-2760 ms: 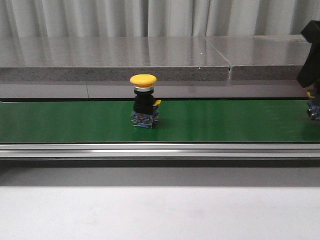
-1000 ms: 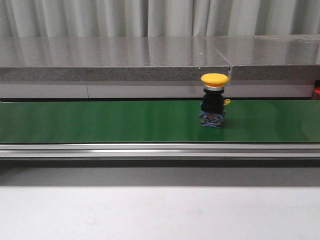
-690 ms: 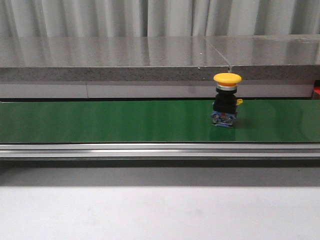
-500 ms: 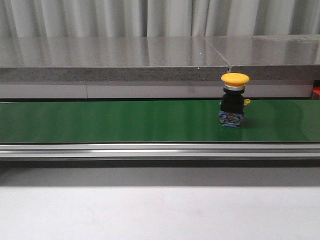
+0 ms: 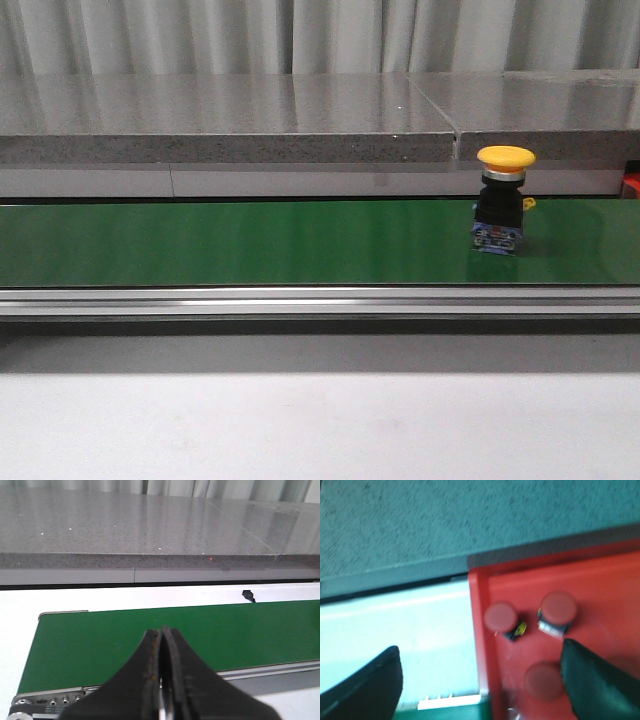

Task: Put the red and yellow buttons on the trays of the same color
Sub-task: 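Grasp the yellow button at the conveyor end with the right gripper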

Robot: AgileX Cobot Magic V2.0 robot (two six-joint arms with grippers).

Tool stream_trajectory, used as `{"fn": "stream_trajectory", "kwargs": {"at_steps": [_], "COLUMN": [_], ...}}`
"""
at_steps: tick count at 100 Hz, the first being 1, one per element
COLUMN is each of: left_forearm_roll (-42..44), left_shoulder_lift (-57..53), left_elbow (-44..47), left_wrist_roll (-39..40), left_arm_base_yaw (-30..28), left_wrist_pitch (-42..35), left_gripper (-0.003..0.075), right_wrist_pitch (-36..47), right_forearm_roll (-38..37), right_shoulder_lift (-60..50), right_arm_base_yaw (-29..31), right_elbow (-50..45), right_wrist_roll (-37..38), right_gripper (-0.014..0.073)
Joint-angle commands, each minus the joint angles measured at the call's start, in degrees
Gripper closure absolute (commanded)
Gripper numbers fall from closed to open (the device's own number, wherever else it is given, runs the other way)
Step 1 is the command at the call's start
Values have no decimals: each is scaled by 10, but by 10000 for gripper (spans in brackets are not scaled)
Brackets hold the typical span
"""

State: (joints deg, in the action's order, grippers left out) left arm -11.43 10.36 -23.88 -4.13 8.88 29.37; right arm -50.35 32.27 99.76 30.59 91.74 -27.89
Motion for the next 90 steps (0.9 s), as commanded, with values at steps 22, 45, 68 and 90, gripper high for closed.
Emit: {"fn": "stream_trajectory", "kwargs": {"at_steps": [22,45,68,90], "left_forearm_roll": [-5,-5,-5,-5], "left_shoulder_lift": [6,6,6,6], "left_elbow": [-14,-14,-14,-14], "left_wrist_roll": [0,0,0,0], "left_arm_base_yaw": [5,5,5,5], "left_wrist_pitch": [-39,-39,-39,-39], "left_gripper": [739,739,739,739], "right_wrist_pitch": [55,65,74,122], "right_forearm_roll": [22,21,19,19], "right_shoulder_lift": [-196,-283,-292,-289], "right_arm_base_yaw": [-39,-115,-187,-230], "right_elbow": [-189,-300,-351,-371], "right_wrist_roll": [-8,-10,-61,-88], "right_gripper": [-41,-41,-41,-41]}}
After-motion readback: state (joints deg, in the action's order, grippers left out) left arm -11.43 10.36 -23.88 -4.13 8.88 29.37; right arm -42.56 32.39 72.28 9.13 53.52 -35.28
